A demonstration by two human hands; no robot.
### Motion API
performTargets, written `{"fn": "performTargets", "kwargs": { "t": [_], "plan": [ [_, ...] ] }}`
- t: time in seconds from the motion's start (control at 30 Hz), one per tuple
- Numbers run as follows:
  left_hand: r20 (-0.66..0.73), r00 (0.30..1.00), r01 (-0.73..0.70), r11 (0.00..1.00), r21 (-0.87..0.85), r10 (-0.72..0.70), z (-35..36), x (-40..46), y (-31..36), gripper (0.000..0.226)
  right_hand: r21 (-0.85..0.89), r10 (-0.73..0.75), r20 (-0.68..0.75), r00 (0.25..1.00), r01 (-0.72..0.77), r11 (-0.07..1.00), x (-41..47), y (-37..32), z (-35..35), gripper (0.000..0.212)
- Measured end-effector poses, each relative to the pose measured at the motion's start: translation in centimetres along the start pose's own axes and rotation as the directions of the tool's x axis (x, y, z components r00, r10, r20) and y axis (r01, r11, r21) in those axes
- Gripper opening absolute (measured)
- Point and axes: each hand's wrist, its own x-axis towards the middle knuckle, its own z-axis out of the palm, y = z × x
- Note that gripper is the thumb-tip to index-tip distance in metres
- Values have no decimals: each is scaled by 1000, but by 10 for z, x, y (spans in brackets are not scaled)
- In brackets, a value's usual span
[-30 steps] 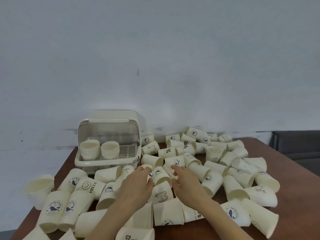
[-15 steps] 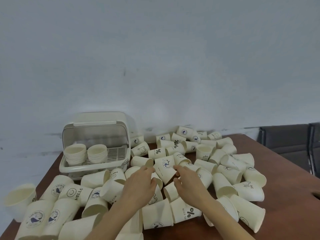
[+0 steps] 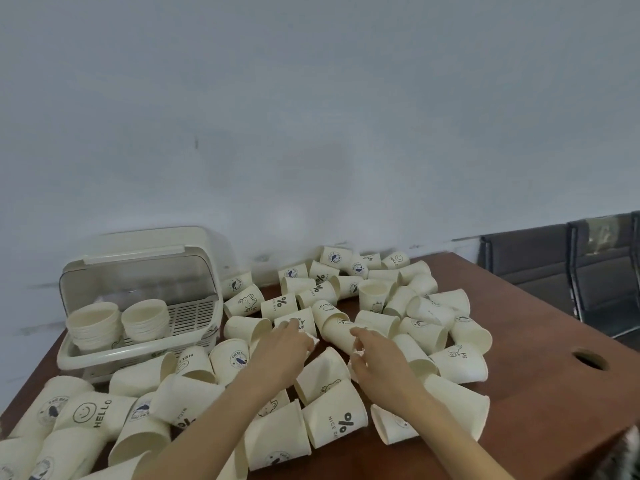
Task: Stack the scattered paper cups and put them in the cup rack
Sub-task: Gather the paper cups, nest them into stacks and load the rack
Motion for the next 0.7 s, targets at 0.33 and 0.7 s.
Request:
{"fn": "performTargets", "kwargs": {
  "t": [0.33,0.7],
  "plan": [
    [59,991,-111,983,-146,120,10,29,23,51,9,38,-19,999,-38,999,-4,14,-8,40],
    [157,975,-151,987,-59,158,13,35,37,28,-5,90,0,996,-90,996,-5,23,-11,42]
  ]
}}
